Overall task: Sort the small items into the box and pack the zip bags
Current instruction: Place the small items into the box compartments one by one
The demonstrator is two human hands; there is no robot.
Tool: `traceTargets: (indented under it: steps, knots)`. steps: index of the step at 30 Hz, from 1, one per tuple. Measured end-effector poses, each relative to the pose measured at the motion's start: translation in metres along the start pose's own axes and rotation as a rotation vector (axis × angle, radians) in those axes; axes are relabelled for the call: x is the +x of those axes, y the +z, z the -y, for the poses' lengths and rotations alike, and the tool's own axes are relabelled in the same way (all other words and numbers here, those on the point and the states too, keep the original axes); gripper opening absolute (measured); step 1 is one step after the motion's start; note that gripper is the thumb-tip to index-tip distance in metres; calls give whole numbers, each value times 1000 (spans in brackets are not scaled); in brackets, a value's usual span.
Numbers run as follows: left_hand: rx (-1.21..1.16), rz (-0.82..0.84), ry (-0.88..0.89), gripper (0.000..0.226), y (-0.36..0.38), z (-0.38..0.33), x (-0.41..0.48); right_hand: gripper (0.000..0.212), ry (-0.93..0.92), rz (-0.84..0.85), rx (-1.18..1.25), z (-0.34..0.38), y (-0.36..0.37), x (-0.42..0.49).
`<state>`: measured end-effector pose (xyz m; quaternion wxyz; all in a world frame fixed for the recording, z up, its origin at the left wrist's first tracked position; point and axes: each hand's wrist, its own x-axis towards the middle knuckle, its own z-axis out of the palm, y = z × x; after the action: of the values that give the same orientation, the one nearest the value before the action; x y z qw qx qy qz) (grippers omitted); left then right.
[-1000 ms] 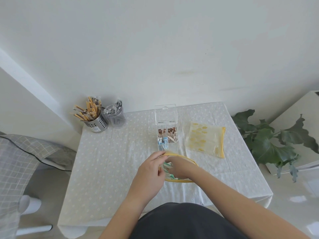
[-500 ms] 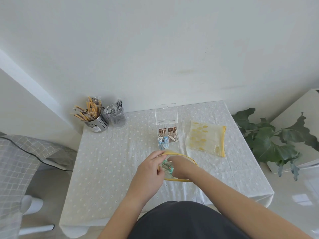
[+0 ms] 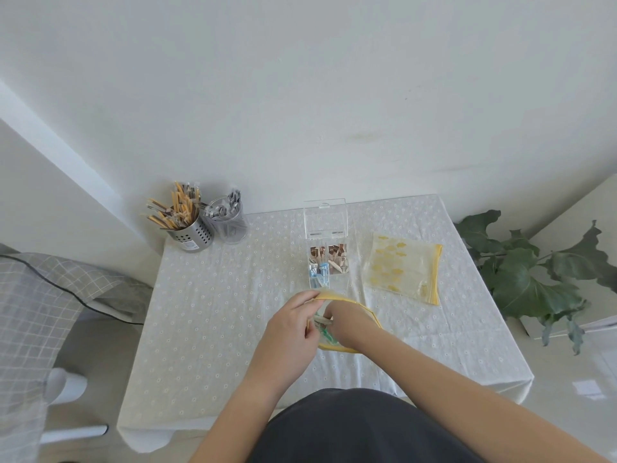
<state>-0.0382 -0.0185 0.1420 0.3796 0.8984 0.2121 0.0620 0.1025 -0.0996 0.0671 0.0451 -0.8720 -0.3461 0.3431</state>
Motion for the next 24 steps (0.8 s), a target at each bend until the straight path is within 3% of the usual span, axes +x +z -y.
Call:
traceTargets:
  steps: [9,13,19,24]
  knots:
    - [-19,-32,-74,55,1,3,7,35,-76,10,38,10,-13,3]
    - [-42,-43,-74,54,2,1,10,11,-118,60,230,14,-18,2]
    - [-27,-39,-78,50,1,0,10,35,-161,145,194,15,-15,0]
    - [-42,-57,-108,53,-3,6,8,56,-110,308,433,17,-18,4]
